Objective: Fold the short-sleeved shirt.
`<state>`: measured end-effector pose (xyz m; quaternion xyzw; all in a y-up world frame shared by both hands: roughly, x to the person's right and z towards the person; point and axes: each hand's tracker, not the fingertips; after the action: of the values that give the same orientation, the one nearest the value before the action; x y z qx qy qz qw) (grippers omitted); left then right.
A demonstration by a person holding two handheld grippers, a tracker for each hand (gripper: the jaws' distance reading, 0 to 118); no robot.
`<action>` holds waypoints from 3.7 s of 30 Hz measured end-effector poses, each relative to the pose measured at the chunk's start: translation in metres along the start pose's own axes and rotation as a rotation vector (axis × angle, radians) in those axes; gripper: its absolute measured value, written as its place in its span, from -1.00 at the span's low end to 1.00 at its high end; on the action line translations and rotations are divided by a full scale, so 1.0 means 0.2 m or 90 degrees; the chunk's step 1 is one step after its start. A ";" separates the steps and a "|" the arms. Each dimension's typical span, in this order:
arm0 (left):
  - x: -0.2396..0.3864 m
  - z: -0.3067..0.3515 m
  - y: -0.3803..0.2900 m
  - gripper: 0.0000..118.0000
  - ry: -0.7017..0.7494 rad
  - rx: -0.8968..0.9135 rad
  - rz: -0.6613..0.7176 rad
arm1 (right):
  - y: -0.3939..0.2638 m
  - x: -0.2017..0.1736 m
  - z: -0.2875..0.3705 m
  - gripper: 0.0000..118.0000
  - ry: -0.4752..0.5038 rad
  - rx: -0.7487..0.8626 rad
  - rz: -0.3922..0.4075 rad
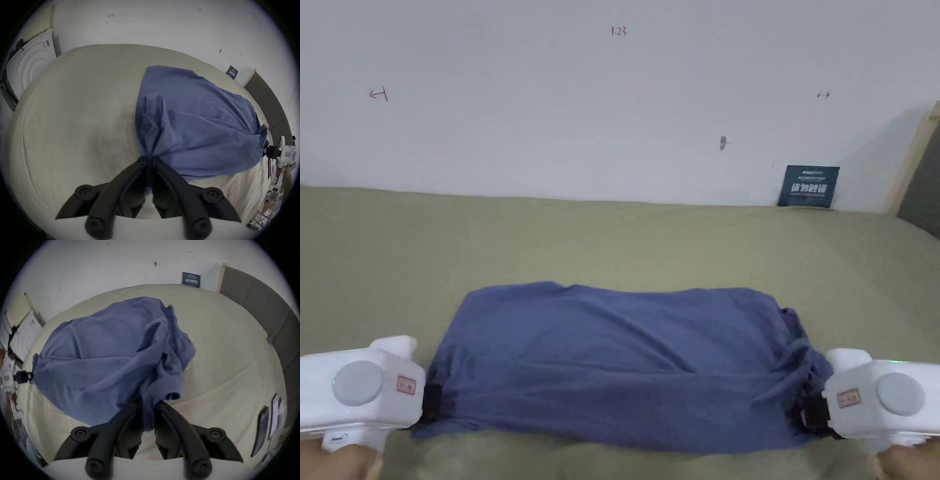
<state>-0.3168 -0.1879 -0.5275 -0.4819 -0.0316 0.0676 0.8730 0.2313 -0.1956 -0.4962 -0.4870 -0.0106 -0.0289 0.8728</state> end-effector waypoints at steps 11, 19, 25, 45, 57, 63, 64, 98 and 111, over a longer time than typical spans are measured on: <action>-0.06 0.23 -0.05 -0.89 -0.042 0.006 0.014 | -0.05 0.07 0.28 -0.78 0.032 0.028 -0.026; -0.09 0.40 -0.24 -0.89 -0.056 -0.024 0.001 | -0.23 0.10 0.45 -0.78 0.037 0.005 -0.039; -0.16 0.49 -0.44 -0.89 -0.073 -0.051 0.028 | -0.46 0.13 0.56 -0.78 0.041 -0.022 -0.044; -0.27 0.66 -0.42 0.21 -0.055 -0.054 0.079 | -0.53 0.20 0.66 0.54 0.018 0.022 -0.062; 0.09 0.67 0.04 -1.00 -0.051 0.020 -0.073 | -0.11 -0.03 0.71 -1.00 0.027 0.052 -0.035; 0.15 0.24 0.36 -1.00 -0.037 -0.012 -0.048 | 0.01 -0.03 0.55 -1.00 0.029 0.052 -0.035; 0.15 0.16 0.43 -0.85 -0.036 -0.019 -0.041 | 0.03 -0.03 0.53 -1.00 0.028 0.052 -0.030; 0.25 -0.35 0.52 -0.96 0.044 -0.065 -0.076 | 0.51 0.20 -0.24 -1.00 -0.047 -0.053 -0.063; 0.12 0.26 0.44 -0.96 -0.042 -0.005 -0.071 | 0.37 0.22 0.44 -1.00 -0.002 0.046 -0.041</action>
<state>-0.3070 -0.0955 -0.5743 -0.4804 -0.0872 0.0349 0.8720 0.2812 -0.0839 -0.5109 -0.4545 -0.0284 -0.0562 0.8885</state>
